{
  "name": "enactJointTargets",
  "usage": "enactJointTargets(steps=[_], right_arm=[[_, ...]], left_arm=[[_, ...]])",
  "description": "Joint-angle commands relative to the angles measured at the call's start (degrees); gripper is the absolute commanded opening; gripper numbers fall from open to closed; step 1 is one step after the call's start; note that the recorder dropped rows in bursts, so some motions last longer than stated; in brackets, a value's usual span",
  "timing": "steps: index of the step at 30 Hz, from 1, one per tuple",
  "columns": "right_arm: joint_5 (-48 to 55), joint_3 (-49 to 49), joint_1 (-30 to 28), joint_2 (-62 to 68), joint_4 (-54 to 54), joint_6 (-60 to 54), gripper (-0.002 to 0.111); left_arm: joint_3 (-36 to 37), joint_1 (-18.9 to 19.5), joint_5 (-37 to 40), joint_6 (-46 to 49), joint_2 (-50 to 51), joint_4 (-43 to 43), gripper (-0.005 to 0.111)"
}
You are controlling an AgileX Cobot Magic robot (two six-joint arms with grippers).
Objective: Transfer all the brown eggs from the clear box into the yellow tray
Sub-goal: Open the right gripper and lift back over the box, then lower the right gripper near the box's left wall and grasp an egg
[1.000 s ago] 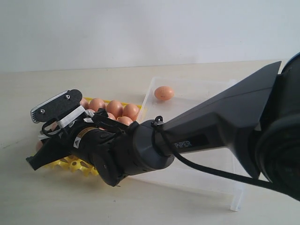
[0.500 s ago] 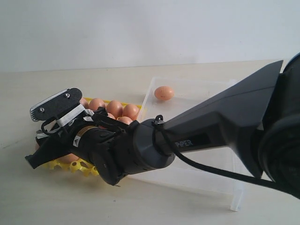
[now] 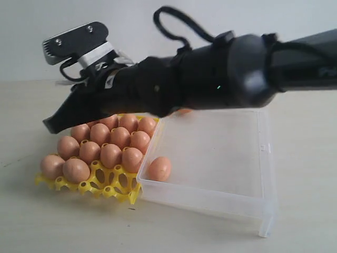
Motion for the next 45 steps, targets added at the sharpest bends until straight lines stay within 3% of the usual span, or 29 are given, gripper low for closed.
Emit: enactJointTargets(steps=[1,6,13,18,34,45], right_arm=[[17.3,-0.2,-5.7,-4.4,-3.0,1.3,0.000],[24.1,-0.2,-14.2,-5.4,-4.8,10.9,0.005],[22.2,-0.2,-23.8,-2.1,-2.9,14.4,0.037],[25.6,-0.2,-25.7,1.4,-1.1,15.6,0.055],[36.6,-0.2,-23.2,5.6,14.2,10.7,0.056],[38.0,-0.2,-22.2,6.9,15.5,11.0,0.056]], left_arm=[[-0.2,0.1,-0.8,-0.2,-0.3,-0.4,0.000],[-0.2,0.1,-0.8,-0.2,-0.3,-0.4,0.000],[-0.2,0.1,-0.8,-0.2,-0.3,-0.4,0.000],[-0.2,0.1,-0.8,-0.2,-0.3,-0.4,0.000],[-0.2,0.1,-0.8,-0.2,-0.3,-0.4,0.000],[-0.2,0.1,-0.8,-0.2,-0.3,-0.4,0.000]])
